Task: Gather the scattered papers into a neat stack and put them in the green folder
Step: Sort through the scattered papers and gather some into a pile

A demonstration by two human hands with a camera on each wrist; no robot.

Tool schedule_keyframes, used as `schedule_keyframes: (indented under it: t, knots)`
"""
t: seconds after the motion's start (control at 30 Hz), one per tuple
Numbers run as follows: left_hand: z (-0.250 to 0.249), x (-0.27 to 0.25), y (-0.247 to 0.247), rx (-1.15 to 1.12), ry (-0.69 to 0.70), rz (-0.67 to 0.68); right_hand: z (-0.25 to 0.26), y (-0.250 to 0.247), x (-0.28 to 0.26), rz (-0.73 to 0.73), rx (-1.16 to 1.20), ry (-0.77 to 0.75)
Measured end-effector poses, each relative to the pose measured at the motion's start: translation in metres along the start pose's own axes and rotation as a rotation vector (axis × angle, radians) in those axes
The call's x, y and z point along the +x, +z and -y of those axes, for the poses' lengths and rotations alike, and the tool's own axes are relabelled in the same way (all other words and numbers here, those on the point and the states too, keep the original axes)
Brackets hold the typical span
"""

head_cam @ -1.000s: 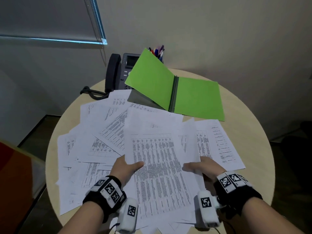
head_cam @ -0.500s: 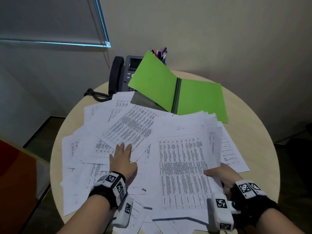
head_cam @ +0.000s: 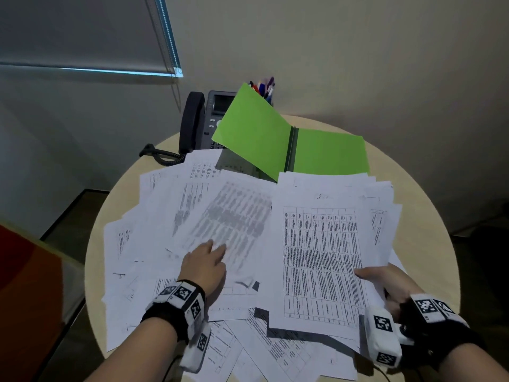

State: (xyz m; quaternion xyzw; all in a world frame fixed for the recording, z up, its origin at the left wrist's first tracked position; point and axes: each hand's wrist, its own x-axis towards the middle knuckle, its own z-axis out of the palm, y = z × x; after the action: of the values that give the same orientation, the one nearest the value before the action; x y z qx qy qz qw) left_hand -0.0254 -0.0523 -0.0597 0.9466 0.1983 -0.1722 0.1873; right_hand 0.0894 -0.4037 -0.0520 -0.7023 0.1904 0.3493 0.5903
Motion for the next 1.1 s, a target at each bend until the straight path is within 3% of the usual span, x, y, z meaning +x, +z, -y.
schedule_keyframes:
  t: [0.1,0.23,0.33,0.4,0.53,0.63,0.7,0.83,0.9,0.97,1.03,1.1]
  knots:
    - [-0.009,-0.009,-0.003,0.049,0.090,-0.015,0.003,0.009,-0.006,-0.030,-0.019,0.035]
    - [0.000,0.000,-0.011,-0.044,-0.026,-0.113,0.001,0.015,-0.002,0.014,-0.026,0.052]
    - [0.013,0.011,-0.009,-0.041,-0.144,0.007,0.000,0.024,0.001,0.027,-0.007,0.038]
    - [0.011,0.008,-0.003,-0.023,-0.113,0.071,0.000,0.032,0.002,-0.001,-0.021,0.002]
    - [0.006,-0.002,0.002,-0.172,0.006,-0.029,0.002,0.041,0.006,-0.081,-0.082,-0.085]
    - [0.016,0.003,-0.001,-0.220,-0.105,-0.072,0.005,0.043,0.007,-0.081,-0.125,-0.102]
    - [0.019,0.006,-0.002,-0.153,-0.177,0.008,0.006,0.045,0.008,-0.088,-0.150,-0.112]
    - [0.008,0.000,0.002,-0.153,-0.032,0.120,0.012,0.055,0.004,-0.067,-0.137,-0.140]
    - [0.007,-0.003,0.003,-0.285,-0.013,0.085,0.016,0.058,0.000,-0.048,-0.104,-0.137]
    - [0.011,-0.001,0.000,-0.402,-0.089,-0.031,0.019,0.058,-0.002,-0.045,-0.098,-0.148]
    - [0.017,0.000,-0.003,-0.392,-0.204,-0.094,0.019,0.057,-0.001,-0.043,-0.128,-0.153]
    - [0.019,0.002,-0.003,-0.304,-0.216,-0.068,0.019,0.057,0.001,-0.038,-0.157,-0.146]
